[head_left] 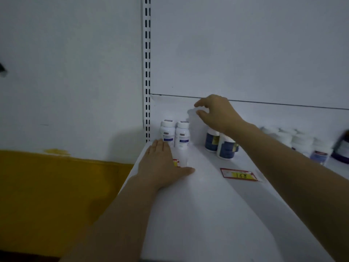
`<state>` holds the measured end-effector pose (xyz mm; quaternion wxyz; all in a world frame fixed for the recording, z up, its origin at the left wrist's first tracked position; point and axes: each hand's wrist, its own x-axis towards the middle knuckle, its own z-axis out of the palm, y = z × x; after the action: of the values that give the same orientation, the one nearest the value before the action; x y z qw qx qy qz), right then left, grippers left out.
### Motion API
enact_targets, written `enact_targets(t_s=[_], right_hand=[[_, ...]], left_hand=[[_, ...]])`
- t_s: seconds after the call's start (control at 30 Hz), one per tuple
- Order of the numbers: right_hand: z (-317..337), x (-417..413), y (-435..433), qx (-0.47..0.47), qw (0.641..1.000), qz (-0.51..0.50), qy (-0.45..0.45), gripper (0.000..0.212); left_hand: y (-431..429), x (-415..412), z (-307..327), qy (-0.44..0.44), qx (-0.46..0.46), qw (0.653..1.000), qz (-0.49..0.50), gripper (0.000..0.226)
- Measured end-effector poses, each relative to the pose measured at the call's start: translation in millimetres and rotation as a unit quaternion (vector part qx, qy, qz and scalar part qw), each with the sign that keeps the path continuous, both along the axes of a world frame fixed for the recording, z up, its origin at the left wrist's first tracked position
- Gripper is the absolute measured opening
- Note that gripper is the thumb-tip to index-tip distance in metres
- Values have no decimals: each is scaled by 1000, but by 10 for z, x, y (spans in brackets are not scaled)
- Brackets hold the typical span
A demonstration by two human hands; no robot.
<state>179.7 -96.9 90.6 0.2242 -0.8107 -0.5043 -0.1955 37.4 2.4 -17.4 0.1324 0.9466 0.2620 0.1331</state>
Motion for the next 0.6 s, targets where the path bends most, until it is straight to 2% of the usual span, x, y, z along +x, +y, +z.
enact_targets(t_s=[0.07,0.17,0.23,0.33,0.47,0.6], right_hand=[[43,145,-239,-23,999,-44,20,34],[-41,338,-475,-127,985,-105,54,41],[-168,401,-550,-172,976,-109,74,43],[-307,447,-603,-134,983,-78,97,43],[-366,444,-680,-86,993,-33,80,38],[-310,402,-868,-37,993,4,113,38]], left_hand=[[-145,14,88,12,20,1000,-7,118],[-474,92,226,38,16,998,-41,116],[-748,168,292,77,14,995,-68,113],[-1063,323,283,74,-10,994,-79,106],[-1226,457,136,115,-36,992,-34,113],[-1265,441,103,113,-47,992,-10,111]])
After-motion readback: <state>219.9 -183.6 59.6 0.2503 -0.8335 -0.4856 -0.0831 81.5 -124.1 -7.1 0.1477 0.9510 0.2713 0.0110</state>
